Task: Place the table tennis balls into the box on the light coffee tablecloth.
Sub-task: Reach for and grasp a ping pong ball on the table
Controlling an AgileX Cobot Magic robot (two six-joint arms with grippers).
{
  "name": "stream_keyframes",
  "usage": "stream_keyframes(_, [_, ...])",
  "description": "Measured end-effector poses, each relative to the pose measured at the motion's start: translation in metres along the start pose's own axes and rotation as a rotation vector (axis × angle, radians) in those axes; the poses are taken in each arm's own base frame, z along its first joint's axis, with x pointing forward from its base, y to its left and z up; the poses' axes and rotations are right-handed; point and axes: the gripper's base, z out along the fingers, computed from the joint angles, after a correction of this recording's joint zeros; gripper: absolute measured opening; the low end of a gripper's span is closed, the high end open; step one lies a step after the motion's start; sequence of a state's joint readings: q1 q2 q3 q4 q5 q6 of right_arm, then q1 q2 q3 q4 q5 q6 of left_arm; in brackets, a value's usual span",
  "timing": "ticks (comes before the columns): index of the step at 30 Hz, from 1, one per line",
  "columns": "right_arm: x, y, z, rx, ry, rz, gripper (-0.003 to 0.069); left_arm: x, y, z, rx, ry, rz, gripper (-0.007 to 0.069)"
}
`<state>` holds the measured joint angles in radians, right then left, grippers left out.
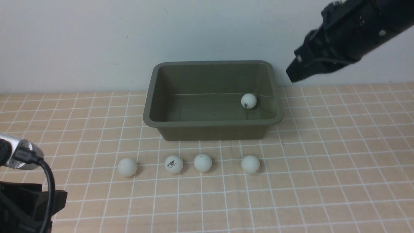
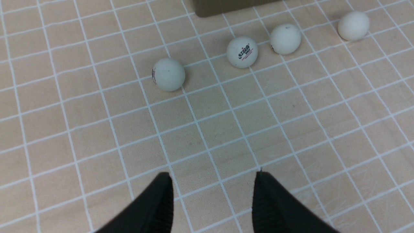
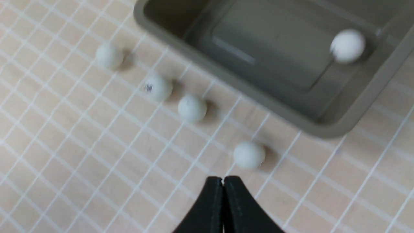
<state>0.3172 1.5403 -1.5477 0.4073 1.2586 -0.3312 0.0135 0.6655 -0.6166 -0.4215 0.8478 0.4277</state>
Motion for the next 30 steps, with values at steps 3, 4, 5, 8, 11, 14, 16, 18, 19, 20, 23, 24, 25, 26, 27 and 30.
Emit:
stream_keyframes(3, [0.022,0.001,0.014,-0.041,0.071,0.004,-0.0016,0.000,0.000,0.000,0.000,-0.001,0.000,0.0278])
stream_keyframes(4, [0.028,0.001,0.020,-0.057,0.092,0.008,-0.0016,0.000,0.000,0.000,0.000,-0.001,0.000,0.0278])
stream_keyframes(5, [0.032,0.001,0.024,-0.064,0.100,0.008,-0.0016,0.000,0.000,0.000,0.000,-0.001,0.000,0.0278])
stream_keyframes(8, [0.043,-0.002,0.042,-0.094,0.113,0.023,-0.0016,0.000,0.000,0.000,0.000,-0.001,0.000,0.0278])
stream_keyframes(11, [0.046,-0.004,0.057,-0.129,0.106,0.020,-0.0016,0.000,0.000,0.000,0.000,-0.001,0.000,0.0278])
stream_keyframes(14, [0.045,-0.008,0.080,-0.174,0.079,0.009,-0.0015,0.000,0.000,0.000,0.000,-0.001,0.000,0.0278])
stream_keyframes(16, [0.043,-0.013,0.092,-0.174,0.074,0.016,-0.0011,0.000,0.000,0.000,0.000,-0.001,0.000,0.0278])
stream_keyframes(18, [0.042,-0.019,0.105,-0.160,0.073,0.033,-0.0003,0.000,0.000,0.000,0.002,-0.002,-0.002,0.0278])
stream_keyframes(19, [0.042,-0.019,0.105,-0.159,0.070,0.034,-0.0001,0.000,0.000,0.000,0.002,-0.002,-0.003,0.0278])
stream_keyframes(20, [0.043,-0.024,0.116,-0.155,0.084,0.047,0.0007,0.000,-0.001,0.000,0.006,-0.004,-0.006,0.0278])
stream_keyframes(23, [0.045,-0.028,0.129,-0.152,0.104,0.055,0.0018,-0.001,-0.001,0.000,0.013,-0.007,-0.013,0.0278])
stream_keyframes(24, [0.046,-0.029,0.137,-0.142,0.112,0.049,0.0021,-0.001,-0.002,0.000,0.017,-0.009,-0.017,0.0278])
stream_keyframes(25, [0.046,-0.029,0.139,-0.135,0.110,0.044,0.0022,-0.001,-0.002,0.000,0.017,-0.009,-0.017,0.0278])
stream_keyframes(26, [0.046,-0.028,0.142,-0.121,0.115,0.027,0.0023,-0.001,-0.002,0.000,0.017,-0.009,-0.017,0.0278])
stream_keyframes(27, [0.046,-0.026,0.144,-0.106,0.119,0.011,0.0023,-0.001,-0.002,0.000,0.017,-0.009,-0.017,0.0278])
stream_keyframes(30, [0.047,-0.019,0.148,-0.057,0.143,-0.038,0.0023,-0.001,-0.002,0.000,0.018,-0.009,-0.018,0.0278])
